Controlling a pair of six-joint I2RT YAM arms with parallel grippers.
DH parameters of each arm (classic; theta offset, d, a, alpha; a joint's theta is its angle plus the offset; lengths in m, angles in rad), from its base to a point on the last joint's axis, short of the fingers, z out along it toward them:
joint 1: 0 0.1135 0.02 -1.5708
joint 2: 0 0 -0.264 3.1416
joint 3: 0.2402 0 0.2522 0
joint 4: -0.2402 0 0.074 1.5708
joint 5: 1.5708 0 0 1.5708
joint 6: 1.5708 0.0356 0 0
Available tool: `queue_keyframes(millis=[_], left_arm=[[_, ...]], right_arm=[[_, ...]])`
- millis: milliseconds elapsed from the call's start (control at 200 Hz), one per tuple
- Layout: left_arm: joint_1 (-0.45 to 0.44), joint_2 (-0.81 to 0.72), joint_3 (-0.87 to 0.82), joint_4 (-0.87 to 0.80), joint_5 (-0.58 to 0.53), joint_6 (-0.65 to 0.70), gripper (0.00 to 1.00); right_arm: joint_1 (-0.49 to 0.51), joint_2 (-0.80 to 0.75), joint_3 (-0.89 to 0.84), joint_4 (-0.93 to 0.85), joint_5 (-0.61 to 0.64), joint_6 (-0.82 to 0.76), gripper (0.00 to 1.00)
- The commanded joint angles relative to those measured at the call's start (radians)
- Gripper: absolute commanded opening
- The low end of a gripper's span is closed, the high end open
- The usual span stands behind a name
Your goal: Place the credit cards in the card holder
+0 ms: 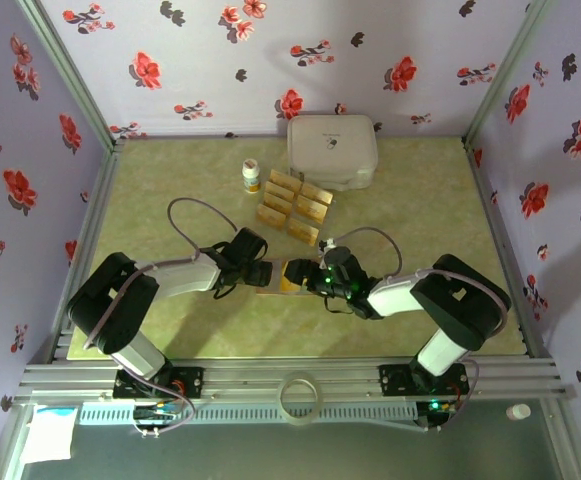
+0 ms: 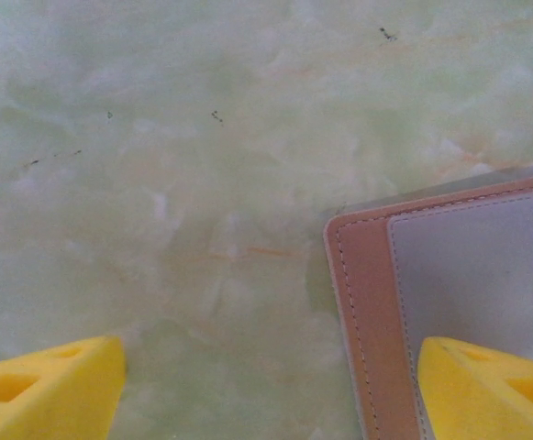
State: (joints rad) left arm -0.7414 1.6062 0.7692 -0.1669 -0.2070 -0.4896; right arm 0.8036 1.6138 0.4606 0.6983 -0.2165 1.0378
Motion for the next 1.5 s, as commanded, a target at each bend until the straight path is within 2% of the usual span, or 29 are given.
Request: queue_keyframes(millis=[0,520,815,1010,1170,1495], left_arm=[[0.013,0.007,-0.02,-0.009,-0.005,0.019,0.83],[0.016,-0.003,-0.038,0.001,-0.001,0.018,0.83],[0.016,-0.003,-0.036,0.004,0.0,0.019,0.83],[0.017,0.0,-0.036,0.006,0.002,0.02,0.83],[0.017,0.0,-0.042,0.006,0.001,0.021,0.83],[0.017,-0.005,-0.047,0.006,0.002,0.021,0.83]], right_arm=[[0.012,0.031,0.0,-0.1,0.029,-0.024,0.66],[0.039,0.072,0.053,-0.127,0.029,-0.03,0.65],[0.038,-0.006,0.053,-0.284,0.103,-0.094,0.65],[0.033,-0.021,0.05,-0.3,0.109,-0.101,0.62],[0.031,-0.002,0.045,-0.271,0.098,-0.091,0.53],[0.029,0.02,0.043,-0.256,0.098,-0.085,0.47]])
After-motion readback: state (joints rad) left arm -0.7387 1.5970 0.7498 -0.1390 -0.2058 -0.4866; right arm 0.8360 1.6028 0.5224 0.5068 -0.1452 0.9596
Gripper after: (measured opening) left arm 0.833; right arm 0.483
